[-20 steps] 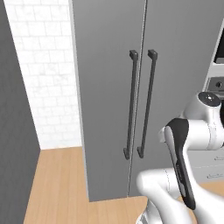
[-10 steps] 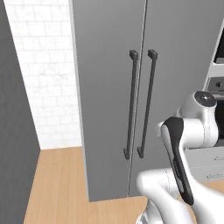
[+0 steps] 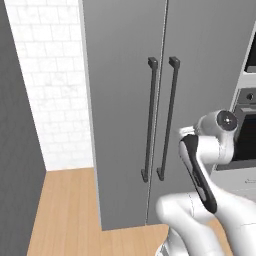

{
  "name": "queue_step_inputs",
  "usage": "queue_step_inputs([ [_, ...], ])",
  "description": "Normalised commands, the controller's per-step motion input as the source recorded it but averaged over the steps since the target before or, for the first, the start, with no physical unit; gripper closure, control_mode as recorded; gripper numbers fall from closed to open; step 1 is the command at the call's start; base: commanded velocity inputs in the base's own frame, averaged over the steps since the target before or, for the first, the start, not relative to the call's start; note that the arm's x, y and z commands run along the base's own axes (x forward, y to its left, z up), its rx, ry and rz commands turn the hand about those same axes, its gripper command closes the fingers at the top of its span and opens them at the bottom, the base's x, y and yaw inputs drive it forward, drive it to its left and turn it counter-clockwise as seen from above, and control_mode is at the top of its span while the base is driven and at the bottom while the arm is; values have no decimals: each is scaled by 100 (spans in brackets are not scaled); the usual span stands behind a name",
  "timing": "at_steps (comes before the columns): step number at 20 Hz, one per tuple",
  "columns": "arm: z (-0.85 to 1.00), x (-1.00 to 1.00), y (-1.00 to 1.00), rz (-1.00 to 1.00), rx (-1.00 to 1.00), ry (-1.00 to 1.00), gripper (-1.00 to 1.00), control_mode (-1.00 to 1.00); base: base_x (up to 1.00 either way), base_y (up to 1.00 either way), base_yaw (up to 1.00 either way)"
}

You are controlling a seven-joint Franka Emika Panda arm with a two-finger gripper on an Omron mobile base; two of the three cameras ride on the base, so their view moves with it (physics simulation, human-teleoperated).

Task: Grab a lemon wedge from the fridge and one ice cube from the ice bowl, and put them in the glass of lemonade.

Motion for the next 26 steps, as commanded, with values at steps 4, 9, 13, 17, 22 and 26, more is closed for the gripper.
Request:
queue_step_inputs([
  [4,13,97,-8,-20,0,-18,-100,-100,0,0,0],
  [9,32,85,0,-23,10,-4,-100,-100,0,0,0],
  [13,50,57,-2,-8,19,0,-100,-100,0,0,0],
  [17,50,41,-17,0,23,0,-100,-100,0,0,0],
  [22,22,47,-23,0,17,0,-100,-100,0,0,0],
  [26,0,58,0,0,0,0,-100,-100,0,0,0],
])
